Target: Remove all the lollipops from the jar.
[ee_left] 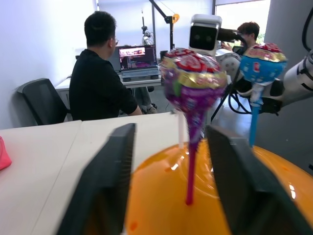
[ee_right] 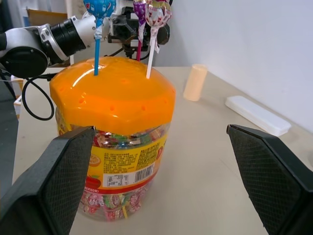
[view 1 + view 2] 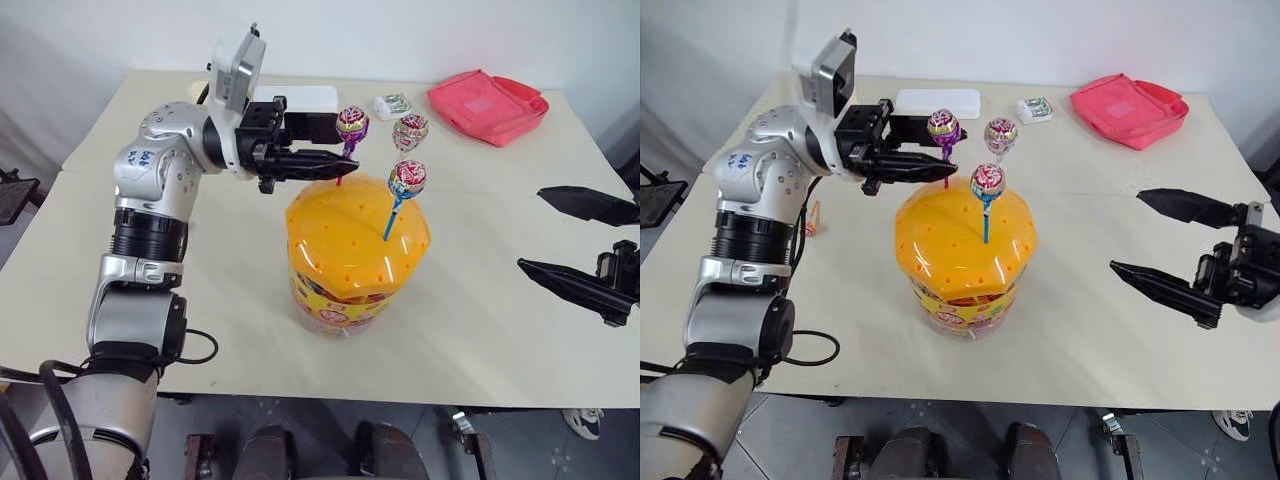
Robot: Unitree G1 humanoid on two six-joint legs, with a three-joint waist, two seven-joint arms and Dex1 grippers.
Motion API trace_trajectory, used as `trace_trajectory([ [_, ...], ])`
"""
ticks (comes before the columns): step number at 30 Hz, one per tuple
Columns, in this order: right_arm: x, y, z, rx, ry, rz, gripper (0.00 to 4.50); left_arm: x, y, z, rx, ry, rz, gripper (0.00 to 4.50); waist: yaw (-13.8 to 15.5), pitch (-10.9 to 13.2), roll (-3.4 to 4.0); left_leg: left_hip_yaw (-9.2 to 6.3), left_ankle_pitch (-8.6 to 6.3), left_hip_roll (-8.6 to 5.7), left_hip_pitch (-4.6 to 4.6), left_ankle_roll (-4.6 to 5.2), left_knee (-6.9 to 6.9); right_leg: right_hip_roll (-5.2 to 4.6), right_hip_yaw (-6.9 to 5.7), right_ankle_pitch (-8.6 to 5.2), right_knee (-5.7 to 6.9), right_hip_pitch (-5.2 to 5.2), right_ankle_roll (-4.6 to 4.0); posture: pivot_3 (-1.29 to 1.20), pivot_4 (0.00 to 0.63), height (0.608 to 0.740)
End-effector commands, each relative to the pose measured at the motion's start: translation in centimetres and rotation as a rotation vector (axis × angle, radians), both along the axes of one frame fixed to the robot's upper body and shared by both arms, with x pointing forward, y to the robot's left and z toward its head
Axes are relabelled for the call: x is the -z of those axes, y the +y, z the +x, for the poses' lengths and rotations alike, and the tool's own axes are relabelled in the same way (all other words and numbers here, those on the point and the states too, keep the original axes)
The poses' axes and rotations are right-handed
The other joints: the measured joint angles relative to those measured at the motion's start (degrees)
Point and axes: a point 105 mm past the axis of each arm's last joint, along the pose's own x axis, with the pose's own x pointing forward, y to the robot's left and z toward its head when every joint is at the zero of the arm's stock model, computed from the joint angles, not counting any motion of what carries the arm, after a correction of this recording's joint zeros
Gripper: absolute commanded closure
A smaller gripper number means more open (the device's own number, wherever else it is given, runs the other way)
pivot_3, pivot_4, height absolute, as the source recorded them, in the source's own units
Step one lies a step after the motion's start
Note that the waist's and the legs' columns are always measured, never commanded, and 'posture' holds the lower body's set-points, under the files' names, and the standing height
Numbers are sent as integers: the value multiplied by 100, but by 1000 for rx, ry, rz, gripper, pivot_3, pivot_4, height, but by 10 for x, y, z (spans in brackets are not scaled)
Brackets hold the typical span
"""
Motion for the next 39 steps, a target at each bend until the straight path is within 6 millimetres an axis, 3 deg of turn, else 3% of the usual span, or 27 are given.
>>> trace_trajectory([
  [1, -10, -1, -7, 20, -55, 2, 0, -19, -1, -4, 7, -58, -50, 3443, -5, 0, 0, -1, 0, 0, 0, 0, 0, 0, 0, 0, 0, 0, 0, 0, 150, 740],
  [4, -9, -3, -6, 33, -53, -8, 0, -32, -1, -6, 10, -69, -94, 4402, 5, 0, 0, -1, 0, 0, -1, 0, 2, 0, 0, 0, 0, 0, 0, 0, 150, 740],
  [5, -9, -4, -5, 35, -53, -10, 0, -34, -1, -7, 9, -70, -100, 4472, 8, 0, 0, -2, 0, 0, -2, 0, 4, 0, 0, 0, 0, 0, 0, 0, 150, 740],
  [10, -16, -6, -1, 35, -68, -22, 0, -63, -1, -8, -43, -117, -188, 4472, 3, 0, 0, -4, -1, 0, -3, 1, 7, 0, 0, 1, -1, 2, 1, 0, 150, 740],
  [14, -18, -7, 4, 26, -66, -32, 0, -93, 10, -3, -197, -137, -269, 4472, -9, 0, 0, -6, -1, 0, -3, 2, 7, 0, 0, 1, -1, 2, 1, 0, 150, 740],
  [19, -18, -6, 10, 2, -61, -35, 0, -96, 37, 23, -499, -43, -215, 4472, -21, 0, 0, -7, -1, 1, -1, 2, 6, 0, 0, 1, 1, 1, 1, 0, 150, 740],
  [23, -16, -5, 17, -19, -49, -37, 0, -62, 74, 41, -763, 103, 2, 4472, -29, -1, 2, -6, -1, 0, -1, 2, 2, 0, 0, 0, 0, 0, 1, 0, 150, 740],
  [27, -14, -4, 25, -45, -42, -38, 0, 14, 121, 44, -1012, 247, 375, 4472, -44, -2, 4, -3, -1, -1, 5, 2, -4, 0, 3, 0, 1, -1, 1, 0, 150, 740],
  [30, -13, -2, 30, -64, -38, -40, 0, 65, 152, 33, -1132, 340, 587, 4472, -37, -1, 3, -1, 0, 0, 7, 1, -8, 0, 6, 0, 0, -2, 1, 0, 150, 740],
  [34, -12, 0, 36, -89, -31, -42, 0, 111, 182, 10, -1214, 487, 724, 4472, -3, 2, -3, -6, -1, 1, -4, 1, 0, 0, 6, 0, -1, -5, 1, 0, 150, 740],
  [39, -10, 2, 42, -111, -22, -44, 0, 139, 194, -13, -1230, 588, 814, 4472, 13, 2, -3, -7, -1, 1, -4, 2, 3, -1, 7, 0, -1, -2, 1, 0, 150, 740],
])
